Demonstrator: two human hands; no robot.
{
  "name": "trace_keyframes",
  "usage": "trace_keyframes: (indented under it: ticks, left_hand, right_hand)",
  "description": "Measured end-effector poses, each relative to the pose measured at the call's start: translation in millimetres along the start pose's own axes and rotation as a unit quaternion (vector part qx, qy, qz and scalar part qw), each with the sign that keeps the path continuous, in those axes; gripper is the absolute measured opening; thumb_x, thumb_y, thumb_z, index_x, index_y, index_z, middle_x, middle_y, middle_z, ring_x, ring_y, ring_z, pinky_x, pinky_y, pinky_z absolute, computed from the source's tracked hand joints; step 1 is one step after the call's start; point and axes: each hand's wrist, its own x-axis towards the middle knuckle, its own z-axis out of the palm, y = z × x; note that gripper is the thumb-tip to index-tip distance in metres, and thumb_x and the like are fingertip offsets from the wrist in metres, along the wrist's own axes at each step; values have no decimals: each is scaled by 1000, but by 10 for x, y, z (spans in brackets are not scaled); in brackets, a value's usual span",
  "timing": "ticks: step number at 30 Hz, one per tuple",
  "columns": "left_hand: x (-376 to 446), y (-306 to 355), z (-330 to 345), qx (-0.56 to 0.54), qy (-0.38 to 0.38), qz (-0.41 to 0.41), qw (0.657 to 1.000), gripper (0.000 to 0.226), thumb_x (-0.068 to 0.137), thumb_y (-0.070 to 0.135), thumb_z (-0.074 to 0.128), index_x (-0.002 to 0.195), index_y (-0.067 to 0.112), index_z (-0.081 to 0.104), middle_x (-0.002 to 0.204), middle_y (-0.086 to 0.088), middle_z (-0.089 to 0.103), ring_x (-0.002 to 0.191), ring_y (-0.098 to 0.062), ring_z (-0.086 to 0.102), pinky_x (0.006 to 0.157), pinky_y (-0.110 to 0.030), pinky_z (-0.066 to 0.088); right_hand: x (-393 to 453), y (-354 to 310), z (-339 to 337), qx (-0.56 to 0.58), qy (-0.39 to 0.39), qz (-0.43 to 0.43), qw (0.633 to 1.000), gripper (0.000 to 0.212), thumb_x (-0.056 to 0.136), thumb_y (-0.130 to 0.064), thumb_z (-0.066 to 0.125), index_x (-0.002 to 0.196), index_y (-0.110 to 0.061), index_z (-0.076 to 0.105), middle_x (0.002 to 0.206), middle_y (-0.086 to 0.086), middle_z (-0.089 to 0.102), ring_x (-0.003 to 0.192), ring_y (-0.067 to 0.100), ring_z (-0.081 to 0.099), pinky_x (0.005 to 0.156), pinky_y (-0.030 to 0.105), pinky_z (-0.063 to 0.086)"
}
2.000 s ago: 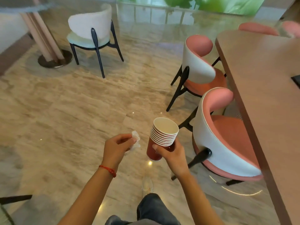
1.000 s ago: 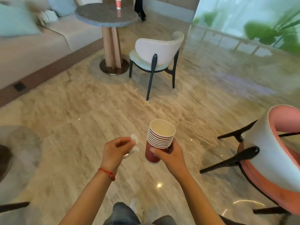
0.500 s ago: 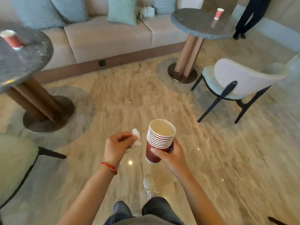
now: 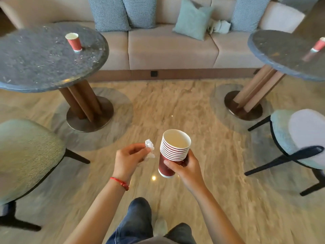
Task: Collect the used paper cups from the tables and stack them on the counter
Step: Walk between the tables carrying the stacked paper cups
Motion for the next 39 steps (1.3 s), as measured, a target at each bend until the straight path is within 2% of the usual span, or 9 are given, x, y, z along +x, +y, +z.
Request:
trace_keyframes:
  ticks: [4, 9, 14, 19, 23, 28, 31, 36, 39]
  left_hand:
    - [554, 132, 35, -2, 19, -8, 1000, 3, 78, 10, 71, 80, 12, 72, 73, -3, 67, 49, 5, 56, 48, -9, 44]
    - [1475, 378, 38, 9, 10, -4, 1000, 3, 79, 11, 71, 80, 13, 72, 72, -4, 68, 52, 3, 58, 52, -11, 49]
    - [2382, 780, -4, 7, -7, 8, 1000, 5, 76, 13, 74, 75, 18, 72, 60, 7, 67, 50, 3, 57, 48, -10, 46]
    - [3141, 1073, 36, 1, 7, 11, 1000, 8, 75, 11, 75, 74, 18, 72, 65, -2, 66, 54, -1, 56, 53, -14, 48]
    - [3673, 1213, 140, -4, 5, 7, 1000, 8, 75, 10, 75, 74, 17, 72, 66, -2, 66, 51, 2, 56, 50, -12, 46]
    - [4402, 1331, 425, 5, 26, 3, 1000, 5, 74, 11, 75, 76, 15, 73, 61, 2, 64, 48, 3, 53, 48, -12, 43]
    - [4849, 1447, 610, -3, 41, -5, 999, 6, 75, 10, 75, 76, 15, 72, 63, -1, 65, 47, 4, 53, 47, -12, 43]
    - [5476, 1773, 803, -28, 102, 0, 994, 15, 75, 9, 75, 69, 23, 71, 55, 10, 64, 47, 4, 55, 47, -11, 45]
    - [5781, 1911, 837, -29, 135, 3, 990, 12, 76, 11, 73, 73, 22, 71, 63, 6, 66, 49, 5, 57, 48, -9, 45]
  right_hand:
    - [575, -46, 98, 5, -16, 5, 1000, 69, 54, -44, 82, 116, -24, 56, 108, -5, 68, 100, 11, 65, 80, 27, 54]
    - [1487, -233, 295, 8, 5, -5, 1000, 67, 52, -46, 81, 112, -25, 58, 104, -5, 69, 96, 11, 66, 80, 28, 54]
    - [2349, -565, 506, 20, 20, -17, 999, 68, 55, -43, 81, 116, -22, 57, 106, -4, 69, 97, 8, 65, 79, 24, 54]
    - [3061, -793, 596, 30, 26, -20, 999, 66, 57, -39, 81, 116, -21, 57, 107, -3, 69, 97, 8, 65, 78, 23, 54]
    - [3643, -914, 597, 28, 24, -14, 999, 68, 57, -38, 82, 118, -19, 56, 108, -3, 68, 98, 8, 65, 75, 19, 53]
    - [4498, -1010, 536, 16, 2, -22, 1000, 62, 62, -32, 81, 118, -21, 56, 109, -4, 68, 99, 6, 65, 78, 20, 54]
    - [5082, -1113, 478, 13, -22, -30, 999, 60, 61, -32, 82, 115, -24, 57, 106, -6, 68, 97, 4, 65, 73, 15, 52]
    - [5959, -1475, 453, -8, -83, -44, 996, 62, 56, -42, 82, 112, -31, 56, 104, -14, 68, 97, 0, 64, 73, 12, 50]
    - [6420, -1649, 513, -21, -123, -51, 991, 65, 58, -40, 81, 116, -29, 54, 108, -12, 66, 98, 0, 63, 75, 13, 51]
